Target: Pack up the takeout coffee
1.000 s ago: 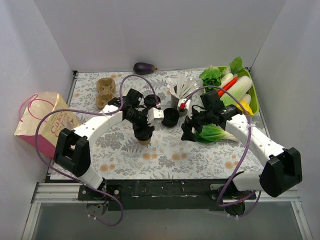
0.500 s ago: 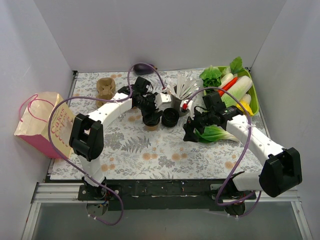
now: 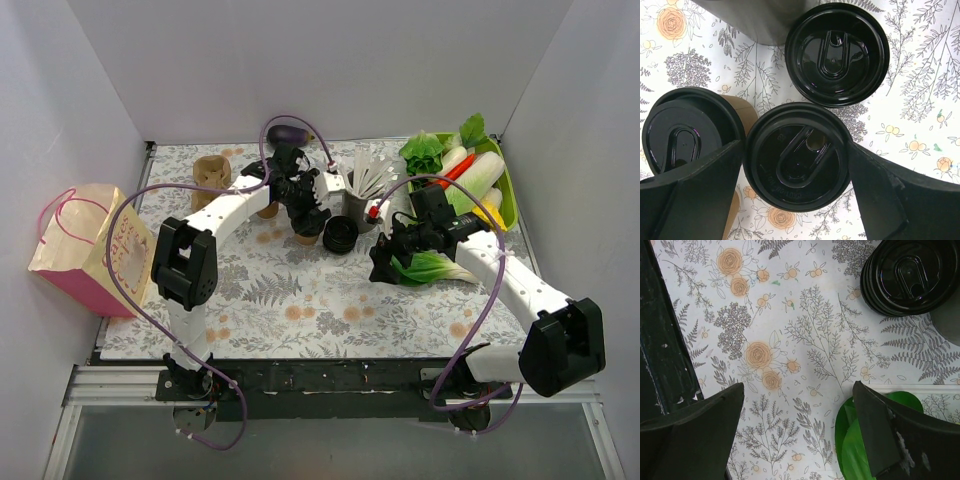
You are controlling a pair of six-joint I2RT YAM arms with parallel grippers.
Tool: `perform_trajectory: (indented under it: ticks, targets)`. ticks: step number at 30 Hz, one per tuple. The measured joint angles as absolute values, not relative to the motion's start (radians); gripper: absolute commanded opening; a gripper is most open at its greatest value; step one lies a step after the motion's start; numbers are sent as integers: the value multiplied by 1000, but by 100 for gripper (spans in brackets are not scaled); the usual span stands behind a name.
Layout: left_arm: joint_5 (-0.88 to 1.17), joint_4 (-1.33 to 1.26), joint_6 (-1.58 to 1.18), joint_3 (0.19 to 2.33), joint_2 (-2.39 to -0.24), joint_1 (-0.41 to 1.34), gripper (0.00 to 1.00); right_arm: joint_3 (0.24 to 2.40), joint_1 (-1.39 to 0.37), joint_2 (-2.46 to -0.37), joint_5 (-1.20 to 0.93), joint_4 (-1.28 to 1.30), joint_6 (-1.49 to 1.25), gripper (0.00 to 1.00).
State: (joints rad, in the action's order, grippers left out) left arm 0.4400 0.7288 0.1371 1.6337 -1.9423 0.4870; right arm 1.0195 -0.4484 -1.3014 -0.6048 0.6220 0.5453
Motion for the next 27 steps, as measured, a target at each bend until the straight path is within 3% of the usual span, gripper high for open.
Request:
perform_trajectory:
  ticks: [15,20,27]
  targets:
    - [428,778,70,1778,-1945,486,89,1017,-438,-1289,-609,621,530,97]
    - [335,796,-72,1822,-1935,471,89,1017,-437,-1289,-608,620,522,97]
    - [181,855,-316,2021,-1926,196,87,999,-431,-1256,-605,599,480,96]
